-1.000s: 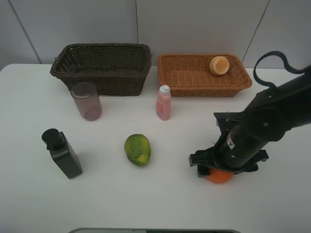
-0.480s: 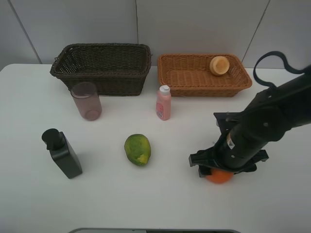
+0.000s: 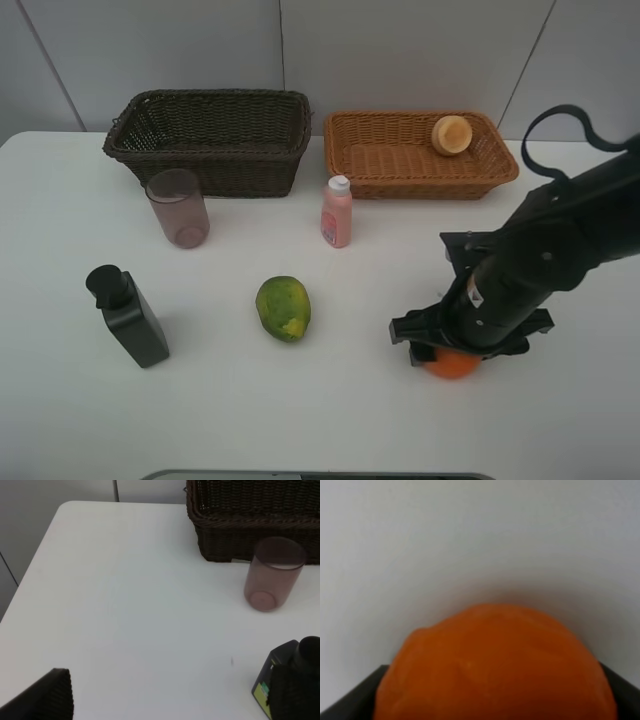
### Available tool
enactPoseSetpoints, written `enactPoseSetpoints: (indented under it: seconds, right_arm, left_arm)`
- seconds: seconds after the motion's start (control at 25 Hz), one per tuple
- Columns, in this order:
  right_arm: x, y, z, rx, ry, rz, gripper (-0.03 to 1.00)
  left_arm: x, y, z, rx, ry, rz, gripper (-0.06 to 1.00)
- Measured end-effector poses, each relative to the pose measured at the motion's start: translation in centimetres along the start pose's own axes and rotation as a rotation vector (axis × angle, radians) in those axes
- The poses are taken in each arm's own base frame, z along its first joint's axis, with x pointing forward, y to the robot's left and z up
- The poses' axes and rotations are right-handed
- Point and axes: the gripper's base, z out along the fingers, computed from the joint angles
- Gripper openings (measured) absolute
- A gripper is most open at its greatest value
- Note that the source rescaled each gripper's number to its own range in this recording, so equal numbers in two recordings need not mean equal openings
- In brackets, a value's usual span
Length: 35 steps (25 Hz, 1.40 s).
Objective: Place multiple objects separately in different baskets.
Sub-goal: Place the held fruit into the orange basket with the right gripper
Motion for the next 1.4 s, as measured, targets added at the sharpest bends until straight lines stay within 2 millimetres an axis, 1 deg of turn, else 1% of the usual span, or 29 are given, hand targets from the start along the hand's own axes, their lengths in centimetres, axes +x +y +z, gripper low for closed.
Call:
enactPoseSetpoints:
  seconds: [0.12,0.32,0.4,0.6,0.68,0.8,0.96,1.12,1.24,1.28,1.4]
  right_arm:
    - [-0.5,0.0,-1.4,0.019,-0.002,0.001,0.61]
    - [-2.6,0.6,-5.5,0.001,-0.084,-0.037,0.61]
    - [-3.8,1.1,-7.3,-0.004,-0.118,-0.062,0.61]
    - [-6.3,1.9,-10.4,-0.017,-0.183,-0.104,0.61]
    - [-7.5,1.8,-11.6,-0.026,-0.218,-0.097,0.61]
    - [-9.0,1.0,-12.9,-0.015,-0.244,-0.081,0.61]
    - [-11.6,-0.4,-13.6,0.017,-0.246,-0.074,0.61]
    - [-14.9,-1.5,-13.5,0.046,-0.243,-0.068,0.61]
    - [-17.7,-1.8,-13.0,0.056,-0.259,-0.074,0.61]
    - [-18.7,-1.9,-12.6,0.066,-0.262,-0.076,0.61]
    - [-21.8,-1.7,-11.8,0.091,-0.299,-0.086,0.61]
  left_arm:
    - [0.0,0.0,0.0,0.000,0.000,0.000,1.00]
    - [0.0,0.0,0.0,0.000,0.000,0.000,1.00]
    - [0.0,0.0,0.0,0.000,0.000,0.000,1.00]
    - [0.0,0.0,0.0,0.000,0.000,0.000,1.00]
    - [0.0,0.0,0.0,0.000,0.000,0.000,1.00]
    - [0.0,0.0,0.0,0.000,0.000,0.000,1.00]
    - [0.0,0.0,0.0,0.000,0.000,0.000,1.00]
    - [0.0,0.0,0.0,0.000,0.000,0.000,1.00]
    - [0.0,0.0,0.0,0.000,0.000,0.000,1.00]
    - [0.0,0.0,0.0,0.000,0.000,0.000,1.00]
    - [0.0,0.0,0.0,0.000,0.000,0.000,1.00]
